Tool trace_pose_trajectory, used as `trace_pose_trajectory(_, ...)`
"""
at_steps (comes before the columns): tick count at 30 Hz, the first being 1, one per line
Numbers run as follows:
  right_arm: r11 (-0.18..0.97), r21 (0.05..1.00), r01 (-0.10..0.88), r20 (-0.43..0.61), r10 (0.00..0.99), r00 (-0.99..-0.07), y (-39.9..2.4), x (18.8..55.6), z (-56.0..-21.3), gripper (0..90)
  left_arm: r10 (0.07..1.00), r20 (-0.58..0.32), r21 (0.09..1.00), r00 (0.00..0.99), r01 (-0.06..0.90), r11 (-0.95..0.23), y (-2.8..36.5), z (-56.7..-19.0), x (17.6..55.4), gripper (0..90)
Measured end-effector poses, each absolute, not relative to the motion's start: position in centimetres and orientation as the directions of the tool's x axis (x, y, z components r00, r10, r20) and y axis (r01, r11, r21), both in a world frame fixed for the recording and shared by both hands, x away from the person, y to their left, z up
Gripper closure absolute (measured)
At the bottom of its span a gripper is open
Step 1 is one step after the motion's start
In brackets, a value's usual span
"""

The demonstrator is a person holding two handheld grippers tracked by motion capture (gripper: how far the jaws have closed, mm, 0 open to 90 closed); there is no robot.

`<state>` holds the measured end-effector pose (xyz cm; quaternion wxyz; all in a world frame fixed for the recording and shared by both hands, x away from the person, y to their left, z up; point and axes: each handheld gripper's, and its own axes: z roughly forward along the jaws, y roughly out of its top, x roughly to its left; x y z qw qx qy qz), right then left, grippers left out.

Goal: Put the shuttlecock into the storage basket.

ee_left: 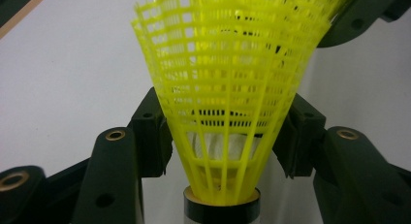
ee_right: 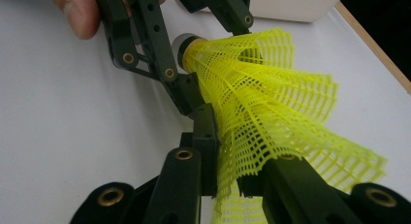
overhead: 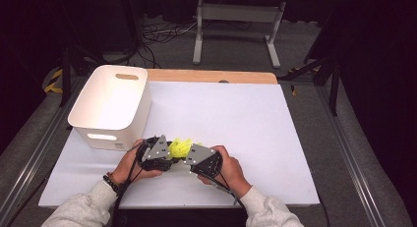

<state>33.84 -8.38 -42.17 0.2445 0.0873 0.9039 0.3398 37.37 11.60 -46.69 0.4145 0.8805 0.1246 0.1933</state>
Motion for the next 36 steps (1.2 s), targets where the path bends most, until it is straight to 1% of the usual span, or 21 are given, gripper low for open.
trace_pose_trajectory(3,0.761,0.648,-0.022,-0.390,0.308,-0.868,-8.4,33.8,-41.9,79.8,0.387,0.235,0.780,0.891,0.065,-0.622,11.3,-46.7,37.5,47.3)
trace_pose_trajectory(7,0.741,0.672,-0.024,-0.360,0.298,-0.884,-8.5,33.7,-41.2,76.3,0.386,0.227,0.783,0.894,0.068,-0.618,10.9,-46.9,37.5,46.8)
trace_pose_trajectory(9,0.747,0.665,-0.034,-0.361,0.281,-0.889,-8.5,33.7,-41.1,73.3,0.403,0.215,0.798,0.890,0.078,-0.598,10.9,-46.9,37.4,46.8)
trace_pose_trajectory(11,0.733,0.680,-0.023,-0.337,0.283,-0.898,-8.5,33.6,-41.0,70.4,0.413,0.198,0.814,0.889,0.086,-0.574,10.9,-47.0,37.3,46.7)
trace_pose_trajectory(14,0.728,0.685,-0.018,-0.324,0.282,-0.903,-8.5,33.6,-40.8,66.3,0.417,0.194,0.830,0.888,0.078,-0.552,11.1,-47.1,37.2,47.3)
trace_pose_trajectory(16,0.721,0.693,-0.015,-0.324,0.293,-0.900,-8.4,33.4,-40.7,64.8,0.428,0.195,0.844,0.882,0.072,-0.532,11.1,-47.2,37.0,47.6)
trace_pose_trajectory(19,0.724,0.689,-0.018,-0.328,0.289,-0.899,-8.4,33.3,-40.5,58.1,0.432,0.194,0.859,0.881,0.060,-0.508,11.2,-47.1,36.8,47.6)
trace_pose_trajectory(21,0.731,0.683,-0.018,-0.335,0.291,-0.896,-8.4,33.2,-40.3,57.2,0.438,0.191,0.866,0.878,0.059,-0.496,11.4,-47.0,36.8,47.6)
trace_pose_trajectory(24,0.720,0.693,-0.016,-0.331,0.298,-0.895,-8.5,33.1,-40.0,53.0,0.441,0.195,0.869,0.876,0.054,-0.492,11.4,-47.0,36.8,47.7)
trace_pose_trajectory(29,0.742,0.670,0.000,-0.358,0.323,-0.876,-8.5,33.1,-39.7,46.3,0.446,0.192,0.871,0.874,0.057,-0.487,11.6,-47.0,37.0,48.1)
trace_pose_trajectory(36,0.729,0.684,0.012,-0.339,0.332,-0.880,-9.0,32.8,-39.0,41.7,0.453,0.190,0.880,0.871,0.054,-0.473,11.8,-46.8,36.9,48.2)
